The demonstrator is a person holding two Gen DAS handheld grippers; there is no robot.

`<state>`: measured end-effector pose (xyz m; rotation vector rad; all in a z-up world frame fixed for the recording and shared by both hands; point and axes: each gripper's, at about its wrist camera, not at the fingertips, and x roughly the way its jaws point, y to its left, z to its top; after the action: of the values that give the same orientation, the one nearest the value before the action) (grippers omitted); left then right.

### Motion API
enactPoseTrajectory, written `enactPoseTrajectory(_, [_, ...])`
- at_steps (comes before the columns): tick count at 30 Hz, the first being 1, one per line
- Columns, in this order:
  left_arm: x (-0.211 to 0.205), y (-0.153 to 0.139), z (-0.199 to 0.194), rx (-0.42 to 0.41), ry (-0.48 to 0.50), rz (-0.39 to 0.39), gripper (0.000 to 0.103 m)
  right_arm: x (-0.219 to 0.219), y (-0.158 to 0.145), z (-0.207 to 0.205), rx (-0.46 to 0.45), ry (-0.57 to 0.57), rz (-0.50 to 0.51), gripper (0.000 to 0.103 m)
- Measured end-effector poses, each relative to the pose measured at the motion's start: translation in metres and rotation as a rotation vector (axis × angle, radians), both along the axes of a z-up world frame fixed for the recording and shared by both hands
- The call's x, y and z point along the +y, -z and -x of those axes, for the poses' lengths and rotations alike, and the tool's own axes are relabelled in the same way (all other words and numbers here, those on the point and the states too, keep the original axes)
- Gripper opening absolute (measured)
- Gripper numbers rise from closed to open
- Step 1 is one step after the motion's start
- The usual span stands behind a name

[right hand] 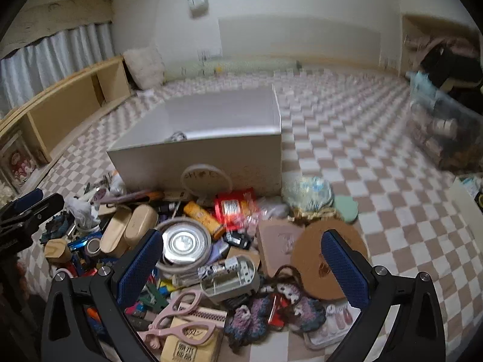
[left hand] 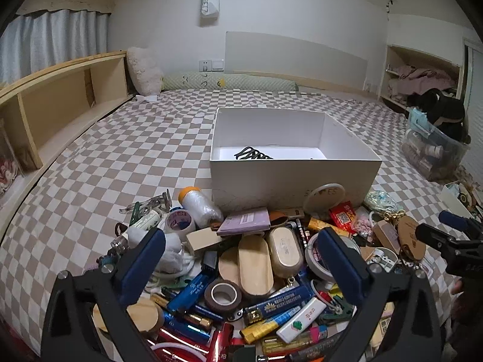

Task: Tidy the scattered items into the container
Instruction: 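Withdraw both grippers from the box back toward the item pile, then move the right gripper to the pink scissors while the left gripper approaches the oval wooden lid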

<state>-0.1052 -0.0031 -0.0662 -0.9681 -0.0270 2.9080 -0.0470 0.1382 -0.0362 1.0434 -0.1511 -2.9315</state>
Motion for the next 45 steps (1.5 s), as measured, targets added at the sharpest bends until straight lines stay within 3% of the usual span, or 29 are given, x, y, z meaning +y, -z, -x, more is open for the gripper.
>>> enactPoseTrajectory(10, [-0.018, 0.027, -0.024, -0.047, 0.009, -0.066, 0.103, -0.006, 0.023, -0.014, -0.044, -0.042, 0.093, 0.103])
enactPoseTrajectory(15, [-0.023, 0.048, -0.036, -0.089, 0.009, -0.072, 0.103, -0.012, 0.031, -0.023, -0.064, -0.054, 0.079, 0.103])
enactPoseTrajectory(22, [-0.031, 0.078, -0.040, -0.161, 0.012, -0.102, 0.103, -0.022, 0.057, -0.029, -0.170, -0.065, 0.056, 0.103])
enactPoseTrajectory(34, [-0.035, 0.089, -0.056, -0.177, 0.007, -0.139, 0.103, -0.034, 0.079, -0.048, -0.208, -0.113, 0.053, 0.103])
enactPoseTrajectory(45, [-0.013, 0.089, -0.072, -0.164, 0.059, -0.101, 0.103, -0.062, 0.086, -0.067, -0.209, -0.198, 0.003, 0.103])
